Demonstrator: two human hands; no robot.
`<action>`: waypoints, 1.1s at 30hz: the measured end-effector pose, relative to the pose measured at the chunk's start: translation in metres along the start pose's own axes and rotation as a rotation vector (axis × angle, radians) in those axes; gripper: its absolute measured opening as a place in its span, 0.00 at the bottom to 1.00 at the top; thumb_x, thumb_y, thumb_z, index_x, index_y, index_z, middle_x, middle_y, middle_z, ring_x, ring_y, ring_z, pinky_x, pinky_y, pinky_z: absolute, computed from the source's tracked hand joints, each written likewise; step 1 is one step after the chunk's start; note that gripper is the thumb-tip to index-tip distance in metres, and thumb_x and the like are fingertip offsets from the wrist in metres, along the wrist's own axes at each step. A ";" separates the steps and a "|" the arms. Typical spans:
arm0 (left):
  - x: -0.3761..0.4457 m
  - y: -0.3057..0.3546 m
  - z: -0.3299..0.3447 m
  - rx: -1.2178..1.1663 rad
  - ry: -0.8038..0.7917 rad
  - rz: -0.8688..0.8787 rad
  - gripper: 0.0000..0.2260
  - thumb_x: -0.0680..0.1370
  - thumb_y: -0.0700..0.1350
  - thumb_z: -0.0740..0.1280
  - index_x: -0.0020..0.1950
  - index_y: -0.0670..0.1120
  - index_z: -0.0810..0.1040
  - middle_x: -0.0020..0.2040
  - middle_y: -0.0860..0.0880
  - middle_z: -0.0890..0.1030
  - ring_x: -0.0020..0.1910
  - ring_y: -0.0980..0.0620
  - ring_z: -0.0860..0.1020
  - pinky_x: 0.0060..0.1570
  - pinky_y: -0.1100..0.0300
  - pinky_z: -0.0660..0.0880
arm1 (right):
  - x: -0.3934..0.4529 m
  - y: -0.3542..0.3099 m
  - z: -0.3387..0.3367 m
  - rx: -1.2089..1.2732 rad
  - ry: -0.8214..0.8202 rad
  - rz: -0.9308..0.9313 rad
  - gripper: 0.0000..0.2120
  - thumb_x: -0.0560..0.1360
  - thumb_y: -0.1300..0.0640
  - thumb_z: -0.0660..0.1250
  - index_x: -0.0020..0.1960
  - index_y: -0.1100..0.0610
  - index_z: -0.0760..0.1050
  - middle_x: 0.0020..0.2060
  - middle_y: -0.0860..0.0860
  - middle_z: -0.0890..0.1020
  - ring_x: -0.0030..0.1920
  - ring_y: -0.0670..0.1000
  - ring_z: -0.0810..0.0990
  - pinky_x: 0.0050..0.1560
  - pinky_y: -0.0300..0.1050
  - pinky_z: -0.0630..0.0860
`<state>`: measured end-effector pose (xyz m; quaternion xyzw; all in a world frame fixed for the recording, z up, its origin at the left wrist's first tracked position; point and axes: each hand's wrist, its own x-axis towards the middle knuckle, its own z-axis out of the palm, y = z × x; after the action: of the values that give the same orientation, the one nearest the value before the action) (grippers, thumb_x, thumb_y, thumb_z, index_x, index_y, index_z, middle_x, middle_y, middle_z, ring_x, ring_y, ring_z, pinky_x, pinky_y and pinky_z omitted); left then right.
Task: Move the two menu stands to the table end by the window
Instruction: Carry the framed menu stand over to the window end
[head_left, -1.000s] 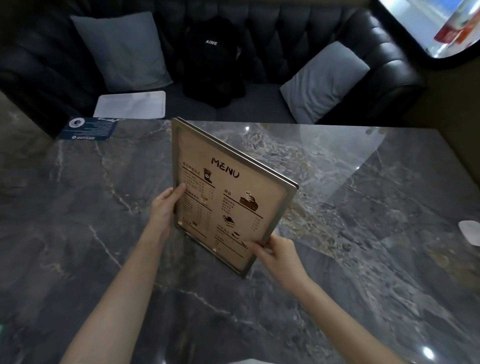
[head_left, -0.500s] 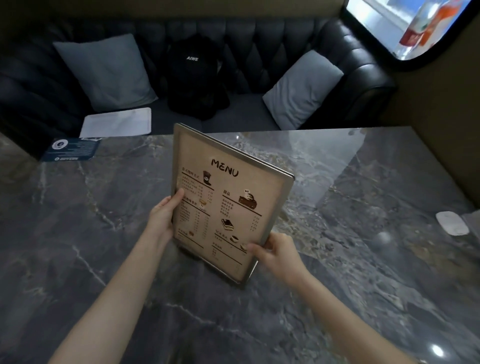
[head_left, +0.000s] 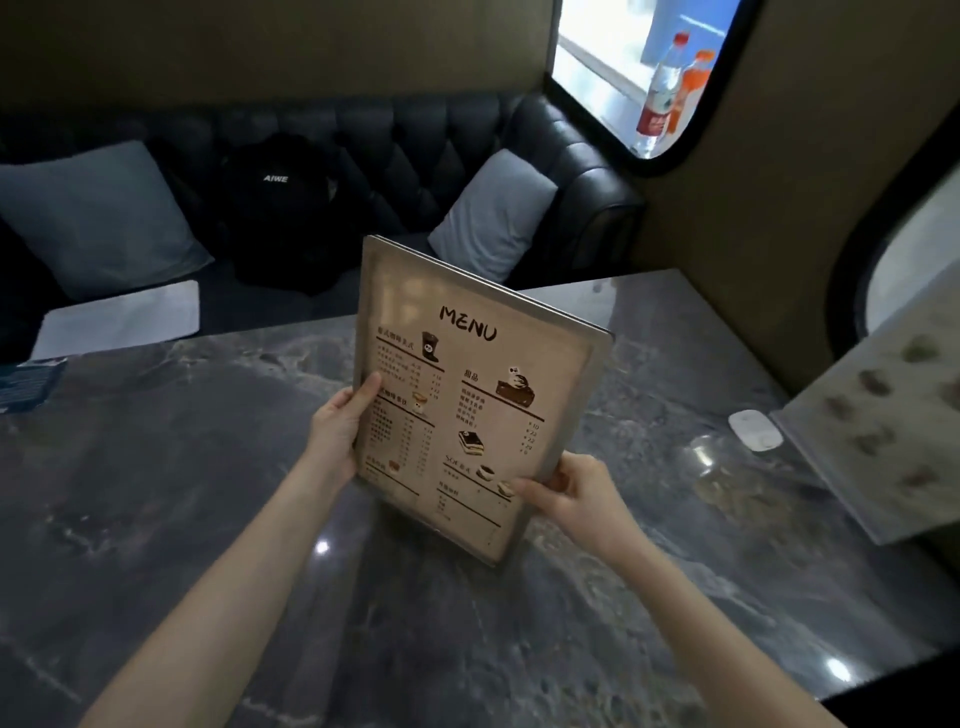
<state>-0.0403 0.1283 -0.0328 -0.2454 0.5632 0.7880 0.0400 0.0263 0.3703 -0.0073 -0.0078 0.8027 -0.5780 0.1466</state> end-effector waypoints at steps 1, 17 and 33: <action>0.002 -0.002 0.012 0.004 -0.011 0.003 0.23 0.73 0.49 0.68 0.63 0.38 0.73 0.54 0.44 0.81 0.49 0.49 0.80 0.42 0.55 0.75 | -0.002 0.001 -0.010 0.012 0.013 0.001 0.10 0.72 0.62 0.69 0.52 0.58 0.78 0.48 0.50 0.83 0.48 0.46 0.82 0.48 0.42 0.81; 0.038 -0.053 0.227 0.045 -0.219 -0.053 0.25 0.72 0.49 0.70 0.63 0.36 0.73 0.58 0.41 0.80 0.56 0.43 0.79 0.48 0.53 0.78 | -0.004 0.051 -0.192 -0.014 0.191 0.052 0.09 0.71 0.61 0.69 0.45 0.47 0.76 0.49 0.50 0.84 0.49 0.48 0.82 0.52 0.51 0.81; 0.112 -0.084 0.404 0.201 -0.378 -0.035 0.08 0.74 0.48 0.68 0.48 0.44 0.77 0.38 0.52 0.86 0.38 0.56 0.84 0.33 0.65 0.79 | 0.051 0.113 -0.321 -0.004 0.376 0.106 0.13 0.73 0.60 0.68 0.56 0.61 0.76 0.55 0.54 0.82 0.56 0.52 0.80 0.44 0.31 0.77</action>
<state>-0.2482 0.5015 -0.0549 -0.0975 0.6172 0.7590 0.1829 -0.0833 0.6956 -0.0310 0.1421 0.8163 -0.5593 0.0243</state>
